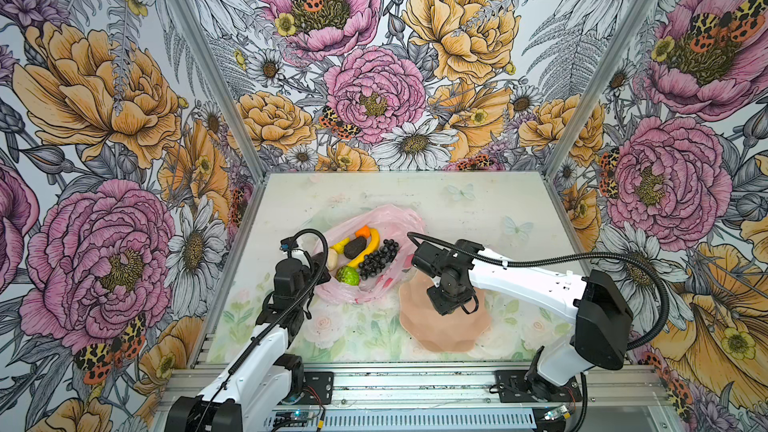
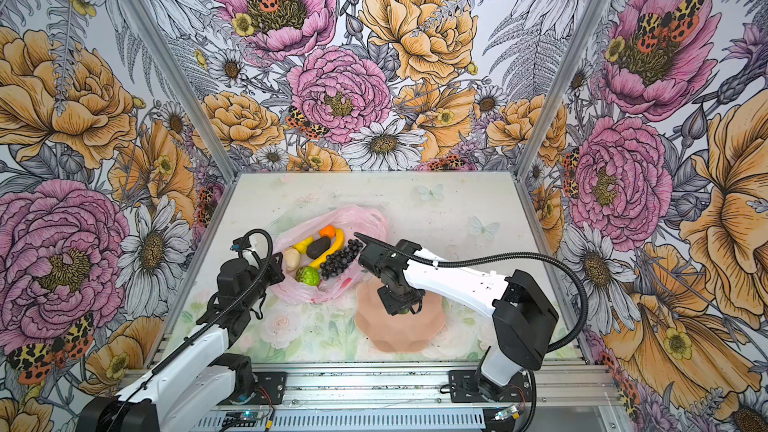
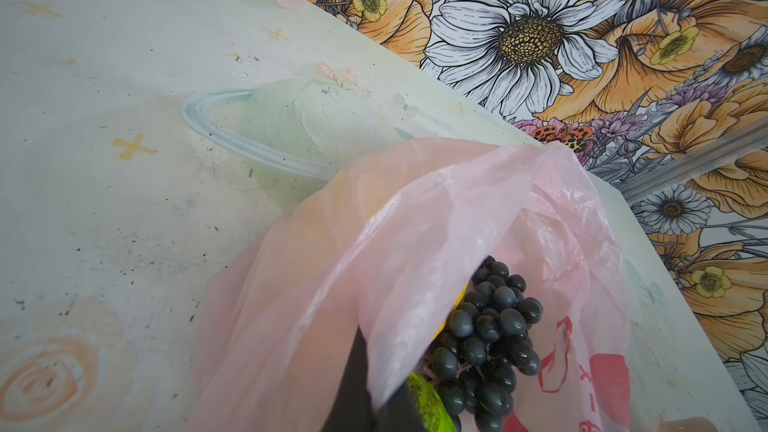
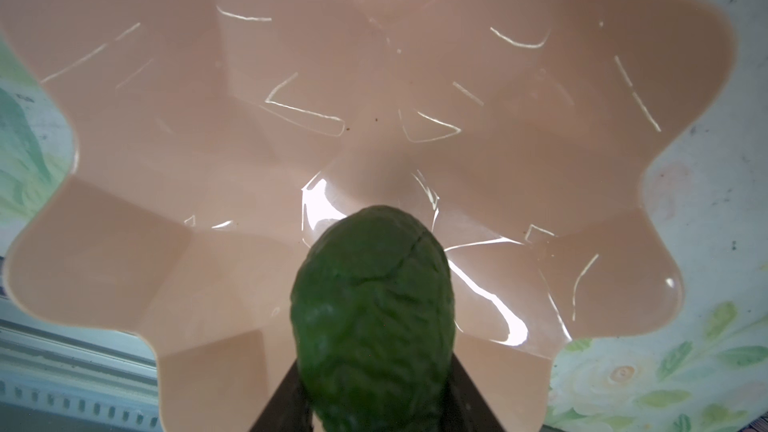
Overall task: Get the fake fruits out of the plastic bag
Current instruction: 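Lower the dark green fruit into the bowl and open the right gripper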
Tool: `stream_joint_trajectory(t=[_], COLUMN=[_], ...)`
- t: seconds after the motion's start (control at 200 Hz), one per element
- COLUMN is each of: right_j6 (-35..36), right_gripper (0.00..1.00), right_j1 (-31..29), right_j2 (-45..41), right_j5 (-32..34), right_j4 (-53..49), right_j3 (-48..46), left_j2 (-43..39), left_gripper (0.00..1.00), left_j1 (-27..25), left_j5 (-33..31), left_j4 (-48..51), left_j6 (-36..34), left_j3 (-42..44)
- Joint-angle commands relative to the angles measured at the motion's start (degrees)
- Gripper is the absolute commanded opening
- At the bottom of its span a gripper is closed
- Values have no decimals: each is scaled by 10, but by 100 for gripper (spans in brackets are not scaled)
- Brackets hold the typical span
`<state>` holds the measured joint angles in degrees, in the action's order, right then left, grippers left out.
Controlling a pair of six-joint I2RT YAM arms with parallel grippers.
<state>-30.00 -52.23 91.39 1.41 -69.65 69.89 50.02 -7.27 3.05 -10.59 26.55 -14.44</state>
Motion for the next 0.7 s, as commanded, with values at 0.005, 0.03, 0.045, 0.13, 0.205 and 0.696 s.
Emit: stream_joint_trajectory(t=[0.005, 0.03, 0.045, 0.13, 0.205, 0.696], right_j6=[-9, -8, -7, -3, 0, 35], right_gripper=[42, 42, 42, 42, 42, 51], right_j1=[-5, -5, -5, -6, -6, -9], right_j2=[-7, -4, -2, 7, 17, 101], right_j5=[-17, -18, -18, -18, -18, 5], right_j4=[-30, -33, -35, -45, -53, -85], right_j3=[-16, -18, -19, -19, -15, 41], left_j2=[3, 3, 3, 3, 2, -4], left_gripper=[0, 0, 0, 0, 0, 0], left_j1=[4, 4, 3, 3, 4, 4], left_j5=[-1, -1, -1, -1, -1, -4], left_j4=[-21, -21, -21, -21, -20, -16], left_j6=[-11, -10, -10, -11, -10, -11], left_j3=[6, 6, 6, 6, 6, 6])
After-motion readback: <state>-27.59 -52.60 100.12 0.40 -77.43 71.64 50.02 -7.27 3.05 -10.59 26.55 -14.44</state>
